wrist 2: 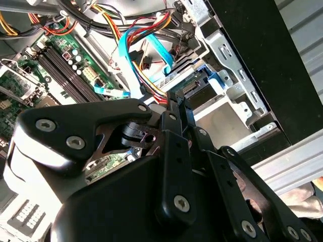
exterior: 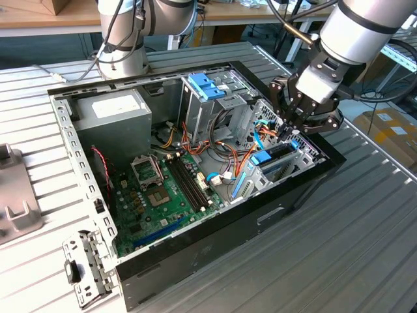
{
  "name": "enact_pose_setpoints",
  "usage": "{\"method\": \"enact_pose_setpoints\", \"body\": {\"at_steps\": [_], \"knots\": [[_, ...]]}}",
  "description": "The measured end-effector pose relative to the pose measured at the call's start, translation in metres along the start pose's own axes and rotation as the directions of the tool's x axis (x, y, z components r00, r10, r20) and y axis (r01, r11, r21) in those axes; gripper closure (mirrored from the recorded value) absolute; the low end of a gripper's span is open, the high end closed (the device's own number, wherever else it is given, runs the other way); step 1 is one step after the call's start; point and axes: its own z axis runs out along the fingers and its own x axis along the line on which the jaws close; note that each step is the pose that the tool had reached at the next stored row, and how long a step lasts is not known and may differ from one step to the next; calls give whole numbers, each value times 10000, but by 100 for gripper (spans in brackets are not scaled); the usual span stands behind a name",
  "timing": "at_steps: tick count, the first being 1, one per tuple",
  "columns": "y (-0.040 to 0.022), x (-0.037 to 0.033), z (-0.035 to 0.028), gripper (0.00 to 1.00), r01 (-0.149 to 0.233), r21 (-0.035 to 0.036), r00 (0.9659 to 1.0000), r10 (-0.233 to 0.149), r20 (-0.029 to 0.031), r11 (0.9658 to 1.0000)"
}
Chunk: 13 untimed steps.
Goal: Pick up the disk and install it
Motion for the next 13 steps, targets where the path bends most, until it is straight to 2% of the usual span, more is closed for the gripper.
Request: {"method": "enact_pose_setpoints", "body": {"at_steps": [4,6,13], "knots": [[-6,5,5,83,-239,16,9997,239,-14,9997],[-11,7,10,83,-493,32,9988,493,-30,9988],[-21,12,17,83,-929,62,9957,930,-54,9957]]}}
